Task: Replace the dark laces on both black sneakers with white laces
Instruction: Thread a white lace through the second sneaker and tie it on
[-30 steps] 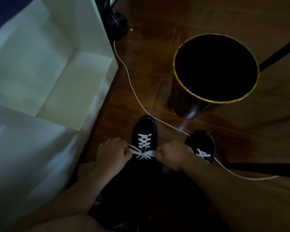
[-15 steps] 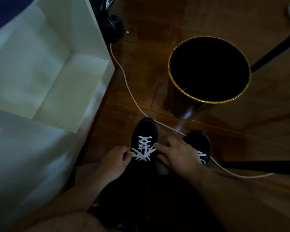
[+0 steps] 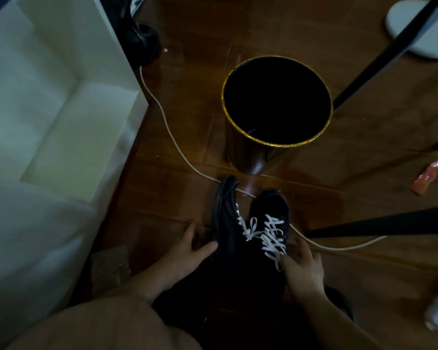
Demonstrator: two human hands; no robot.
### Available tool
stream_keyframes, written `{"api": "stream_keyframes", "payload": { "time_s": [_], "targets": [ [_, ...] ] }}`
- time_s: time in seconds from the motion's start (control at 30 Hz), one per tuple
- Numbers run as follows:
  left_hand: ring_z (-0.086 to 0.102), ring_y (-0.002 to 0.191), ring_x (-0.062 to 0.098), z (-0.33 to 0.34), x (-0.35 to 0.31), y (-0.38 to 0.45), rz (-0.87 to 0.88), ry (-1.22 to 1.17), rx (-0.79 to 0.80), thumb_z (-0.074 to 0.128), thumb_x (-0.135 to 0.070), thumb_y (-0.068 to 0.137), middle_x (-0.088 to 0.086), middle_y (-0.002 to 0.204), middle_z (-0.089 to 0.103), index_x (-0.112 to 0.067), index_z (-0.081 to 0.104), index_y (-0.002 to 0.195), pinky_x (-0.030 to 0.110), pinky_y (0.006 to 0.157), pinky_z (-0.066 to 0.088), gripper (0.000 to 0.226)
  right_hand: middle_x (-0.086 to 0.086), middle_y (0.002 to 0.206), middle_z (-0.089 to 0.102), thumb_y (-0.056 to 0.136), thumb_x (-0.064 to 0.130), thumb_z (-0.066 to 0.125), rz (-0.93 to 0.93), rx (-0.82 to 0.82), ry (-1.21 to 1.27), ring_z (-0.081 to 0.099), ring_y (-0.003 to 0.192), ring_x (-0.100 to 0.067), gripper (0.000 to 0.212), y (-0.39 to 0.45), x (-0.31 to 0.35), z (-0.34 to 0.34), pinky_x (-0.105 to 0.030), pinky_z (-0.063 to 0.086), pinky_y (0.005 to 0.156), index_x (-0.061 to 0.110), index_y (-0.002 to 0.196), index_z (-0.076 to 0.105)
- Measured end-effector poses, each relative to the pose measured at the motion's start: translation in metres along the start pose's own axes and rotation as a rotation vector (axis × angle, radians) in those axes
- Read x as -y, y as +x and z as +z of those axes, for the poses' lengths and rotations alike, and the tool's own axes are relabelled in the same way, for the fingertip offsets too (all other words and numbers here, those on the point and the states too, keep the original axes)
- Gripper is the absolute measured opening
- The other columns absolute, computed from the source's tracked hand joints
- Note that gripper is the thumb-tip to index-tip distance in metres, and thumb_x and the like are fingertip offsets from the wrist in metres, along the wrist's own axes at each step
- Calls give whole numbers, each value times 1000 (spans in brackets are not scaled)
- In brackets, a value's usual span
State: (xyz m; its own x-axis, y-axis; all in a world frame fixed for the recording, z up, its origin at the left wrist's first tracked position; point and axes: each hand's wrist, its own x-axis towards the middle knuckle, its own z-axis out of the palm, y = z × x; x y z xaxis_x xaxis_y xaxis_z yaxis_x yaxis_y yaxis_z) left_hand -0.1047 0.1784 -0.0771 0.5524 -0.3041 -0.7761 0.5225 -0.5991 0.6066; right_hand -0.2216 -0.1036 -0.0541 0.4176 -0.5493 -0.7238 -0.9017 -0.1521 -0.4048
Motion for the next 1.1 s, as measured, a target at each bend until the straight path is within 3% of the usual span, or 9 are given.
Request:
{"api": "stream_keyframes", "payload": {
  "time_s": [0.13,0.27,0.3,0.47,0.6,0.7,0.77,0.93,1.1],
  "targets": [
    [24,152,29,10,-14,6,186,454,-84,75,-81,70,0,164,6,-48,-11,162,46,122,34,130,-1,111,74,91,24,67,96,226,172,74,95,-25,41,-3,-19,20,-48,60,90,38,129,60],
    [49,127,31,17,-15,1,925,1171,-206,70,-65,86,11,146,36,-44,22,162,45,95,53,92,1,128,67,99,37,60,-10,198,-45,67,102,-22,50,-6,-18,28,-38,53,94,40,146,45],
    [52,123,30,16,-13,4,973,1242,-197,70,-63,86,10,144,41,-39,33,159,44,92,54,85,-2,134,65,100,36,58,-23,189,-71,65,105,-25,52,-6,-15,26,-34,49,93,40,150,42],
    [55,121,27,-1,-2,-1,856,1094,-257,59,-60,89,3,140,50,-30,56,142,44,93,51,61,1,135,64,103,27,55,-97,206,-45,61,94,-12,51,-5,-13,23,-28,48,81,42,150,44],
    [56,115,17,-20,18,-5,394,532,-311,56,-64,84,-4,126,52,-25,54,128,38,95,48,59,6,131,67,102,24,57,-128,213,-10,63,94,-7,52,-7,-4,36,-19,48,72,41,150,47],
    [52,129,11,-29,36,-5,176,188,-267,77,-51,86,-11,137,51,-32,41,145,33,108,42,72,8,135,66,101,28,58,-168,224,-21,65,109,-13,55,-12,8,52,-28,52,88,43,152,44],
    [48,132,9,-30,43,-7,139,138,-236,83,-29,89,-14,139,48,-31,31,155,29,109,39,84,7,136,65,99,28,61,-193,256,-21,64,113,-15,60,-14,16,64,-32,52,95,43,153,41],
    [47,131,-13,-21,40,-12,208,156,-237,85,-28,83,-31,139,49,-43,32,149,21,112,40,86,18,127,63,78,35,83,-283,288,18,60,111,-6,89,-25,27,81,-26,46,88,50,149,32],
    [34,147,-2,-5,43,-25,180,66,-68,99,-43,64,-21,155,38,-35,12,158,28,120,32,128,26,134,52,59,21,100,-400,316,78,47,116,26,116,-28,20,86,1,42,80,40,148,28]
  ]
}}
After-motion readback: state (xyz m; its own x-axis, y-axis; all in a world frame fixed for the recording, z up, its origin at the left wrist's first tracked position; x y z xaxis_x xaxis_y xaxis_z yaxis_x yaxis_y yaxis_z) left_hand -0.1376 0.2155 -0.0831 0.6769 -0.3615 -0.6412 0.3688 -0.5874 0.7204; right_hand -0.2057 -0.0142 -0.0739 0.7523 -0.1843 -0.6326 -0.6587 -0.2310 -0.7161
